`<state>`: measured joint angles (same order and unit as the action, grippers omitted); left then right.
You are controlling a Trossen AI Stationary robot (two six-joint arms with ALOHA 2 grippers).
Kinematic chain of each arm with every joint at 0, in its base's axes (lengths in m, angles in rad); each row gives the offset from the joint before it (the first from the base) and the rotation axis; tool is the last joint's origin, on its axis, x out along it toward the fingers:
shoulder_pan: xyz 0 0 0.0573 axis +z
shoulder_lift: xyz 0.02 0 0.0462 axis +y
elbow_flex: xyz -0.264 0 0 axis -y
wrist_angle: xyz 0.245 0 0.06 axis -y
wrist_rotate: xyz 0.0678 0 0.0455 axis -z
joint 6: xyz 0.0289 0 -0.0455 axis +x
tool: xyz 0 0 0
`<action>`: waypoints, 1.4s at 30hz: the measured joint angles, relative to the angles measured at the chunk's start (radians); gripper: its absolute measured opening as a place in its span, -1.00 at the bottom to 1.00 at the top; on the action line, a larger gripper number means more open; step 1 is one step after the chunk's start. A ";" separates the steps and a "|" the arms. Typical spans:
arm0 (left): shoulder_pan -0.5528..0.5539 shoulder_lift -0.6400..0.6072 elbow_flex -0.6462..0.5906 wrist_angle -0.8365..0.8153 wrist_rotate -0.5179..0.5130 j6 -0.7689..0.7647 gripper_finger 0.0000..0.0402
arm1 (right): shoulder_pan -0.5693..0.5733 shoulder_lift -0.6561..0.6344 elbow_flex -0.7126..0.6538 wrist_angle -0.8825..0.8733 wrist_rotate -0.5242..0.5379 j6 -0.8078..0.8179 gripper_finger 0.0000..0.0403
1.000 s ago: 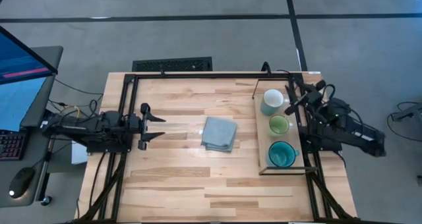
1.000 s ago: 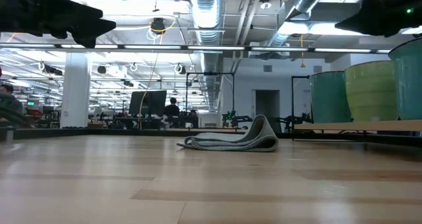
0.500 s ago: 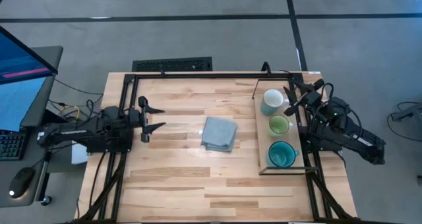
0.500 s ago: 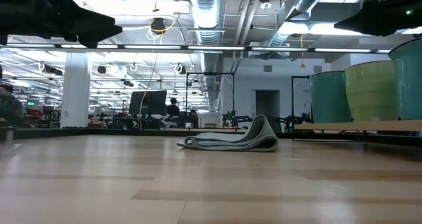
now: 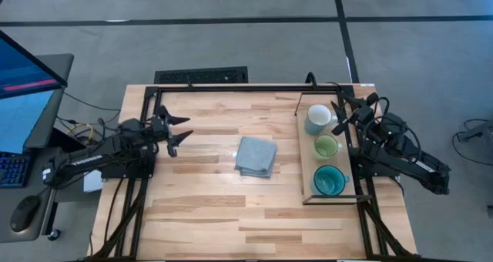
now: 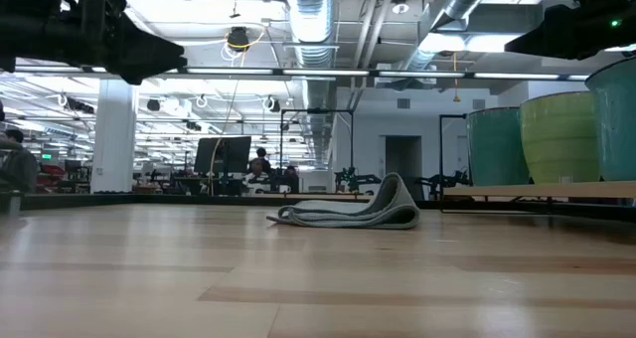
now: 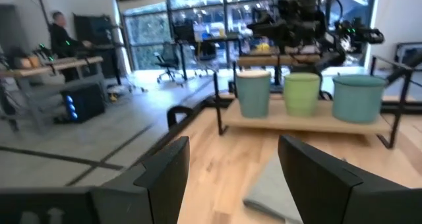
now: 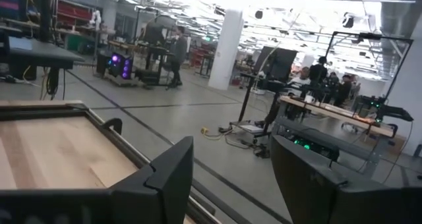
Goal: Stack small to large cups/mugs on shelf
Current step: Return to Home Position
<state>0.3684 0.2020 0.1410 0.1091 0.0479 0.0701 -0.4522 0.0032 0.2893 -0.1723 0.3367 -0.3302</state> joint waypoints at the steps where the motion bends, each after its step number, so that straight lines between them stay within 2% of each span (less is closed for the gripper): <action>1: 0.006 0.000 0.000 0.011 0.001 0.006 0.12 | 0.000 0.000 0.000 0.000 0.000 0.003 0.10; 4: 0.026 0.000 0.000 0.032 0.017 0.033 0.12 | 0.000 0.000 0.000 -0.004 -0.010 0.014 0.10; 7: 0.051 0.000 0.000 0.052 0.097 0.051 0.12 | 0.000 0.000 0.000 -0.011 -0.061 -0.002 0.10; 10: 0.079 0.000 0.000 0.062 0.150 0.039 0.12 | 0.000 0.000 0.000 -0.007 -0.073 0.001 0.10; 13: 0.100 0.000 0.000 0.053 0.158 0.009 0.12 | 0.000 0.000 0.000 -0.022 -0.076 0.037 0.10; 18: 0.103 0.000 -0.025 0.074 0.242 0.002 0.12 | 0.000 0.000 -0.003 -0.054 -0.131 0.069 0.10; 23: 0.103 0.001 -0.129 0.228 0.228 -0.041 0.12 | 0.000 0.000 -0.089 0.078 -0.151 0.068 0.10; 30: 0.103 -0.007 -0.126 0.222 0.229 -0.038 0.12 | -0.001 0.000 -0.199 0.314 -0.153 0.030 0.10; 36: 0.103 -0.007 -0.128 0.229 0.230 -0.027 0.12 | -0.001 0.000 -0.270 0.422 -0.153 0.033 0.10; 42: 0.103 -0.006 -0.129 0.216 0.234 -0.027 0.12 | -0.001 0.001 -0.283 0.430 -0.153 0.047 0.10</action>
<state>0.4713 0.1955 0.0124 0.3255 0.2815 0.0430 -0.4534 0.0039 0.0067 0.2573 0.1841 -0.2837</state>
